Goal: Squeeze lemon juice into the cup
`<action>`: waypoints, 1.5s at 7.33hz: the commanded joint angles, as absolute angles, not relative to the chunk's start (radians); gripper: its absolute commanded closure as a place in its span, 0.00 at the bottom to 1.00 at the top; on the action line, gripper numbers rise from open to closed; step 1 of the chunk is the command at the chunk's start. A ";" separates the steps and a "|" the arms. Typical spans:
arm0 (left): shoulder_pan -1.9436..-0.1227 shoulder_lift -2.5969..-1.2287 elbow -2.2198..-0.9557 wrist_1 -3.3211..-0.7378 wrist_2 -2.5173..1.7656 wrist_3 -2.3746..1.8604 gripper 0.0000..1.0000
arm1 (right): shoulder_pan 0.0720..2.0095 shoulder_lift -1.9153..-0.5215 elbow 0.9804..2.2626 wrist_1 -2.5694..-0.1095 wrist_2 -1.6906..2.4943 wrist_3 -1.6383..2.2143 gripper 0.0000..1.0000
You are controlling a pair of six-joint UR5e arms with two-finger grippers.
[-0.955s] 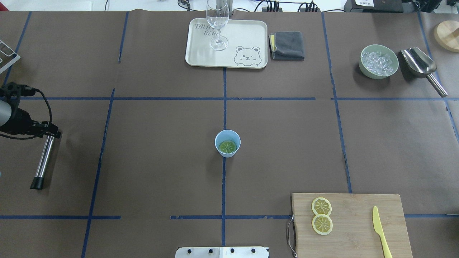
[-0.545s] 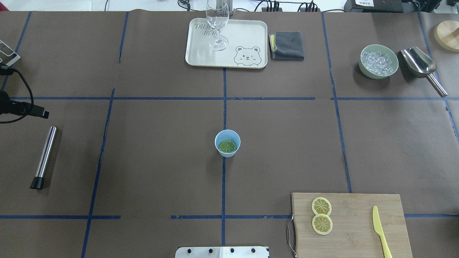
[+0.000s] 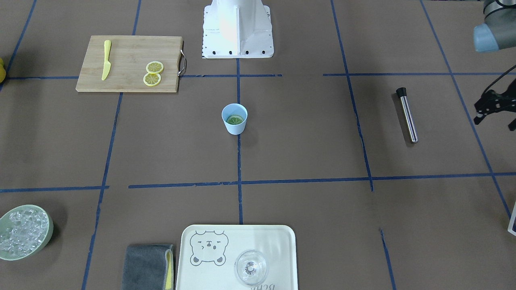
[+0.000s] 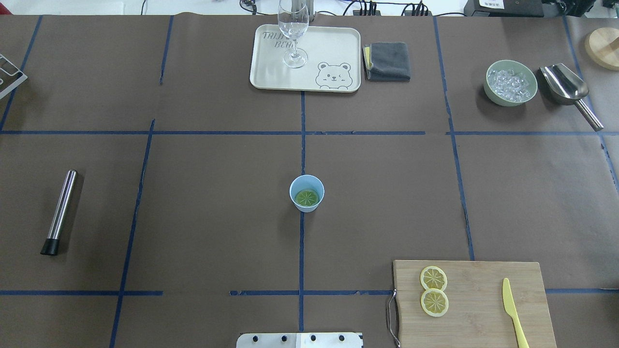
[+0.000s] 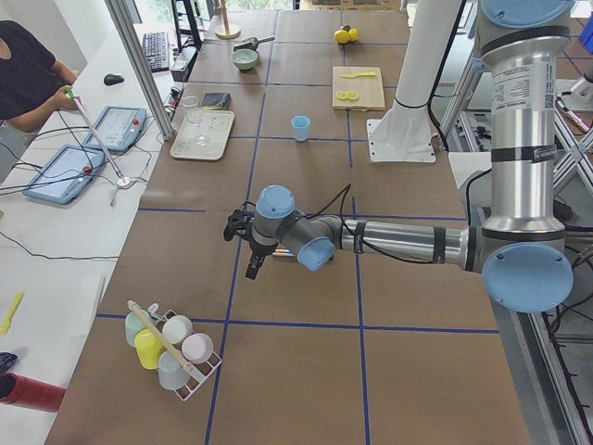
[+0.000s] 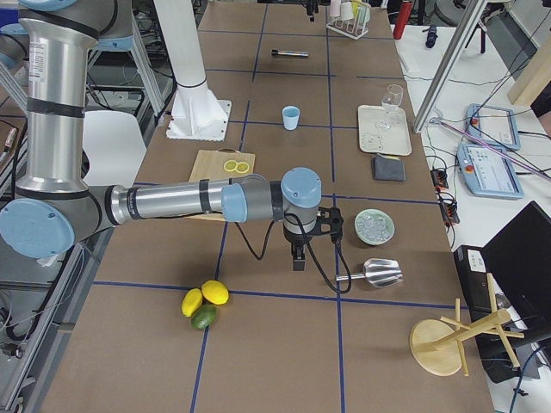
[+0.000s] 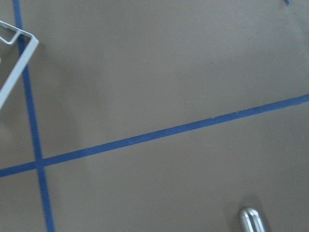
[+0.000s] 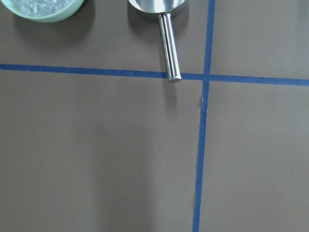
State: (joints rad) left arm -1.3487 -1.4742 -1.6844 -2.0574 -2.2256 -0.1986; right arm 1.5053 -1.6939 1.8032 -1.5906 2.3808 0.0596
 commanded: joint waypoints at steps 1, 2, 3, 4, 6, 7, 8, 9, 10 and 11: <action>-1.532 -1.526 -1.689 -1.726 -2.290 0.088 0.00 | 1.515 -1.690 1.766 -1.640 2.381 -0.042 0.00; -1.555 -1.516 -1.703 -1.654 -2.293 0.101 0.00 | 1.516 -1.684 1.775 -1.666 2.382 -0.055 0.00; -1.555 -1.508 -1.707 -1.594 -2.381 0.095 0.00 | 1.505 -1.652 1.767 -1.683 2.382 -0.055 0.00; -1.557 -1.505 -1.747 -1.525 -2.441 0.094 0.00 | 1.502 -1.614 1.767 -1.721 2.382 -0.055 0.00; -1.552 -1.503 -1.730 -1.552 -2.444 0.100 0.00 | 1.483 -1.607 1.772 -1.749 2.372 -0.067 0.00; -1.552 -1.499 -1.724 -1.596 -2.427 0.101 0.00 | 1.483 -1.608 1.767 -1.747 2.384 -0.069 0.00; -1.554 -1.494 -1.735 -1.608 -2.366 0.101 0.00 | 1.482 -1.608 1.770 -1.743 2.385 -0.071 0.00; -1.554 -1.493 -1.721 -1.606 -2.356 0.100 0.00 | 1.482 -1.603 1.764 -1.740 2.391 -0.068 0.00; -1.554 -1.485 -1.721 -1.609 -2.358 0.095 0.00 | 1.480 -1.595 1.749 -1.740 2.384 -0.071 0.00; -1.554 -1.488 -1.730 -1.612 -2.359 0.094 0.00 | 1.464 -1.594 1.749 -1.741 2.378 -0.071 0.00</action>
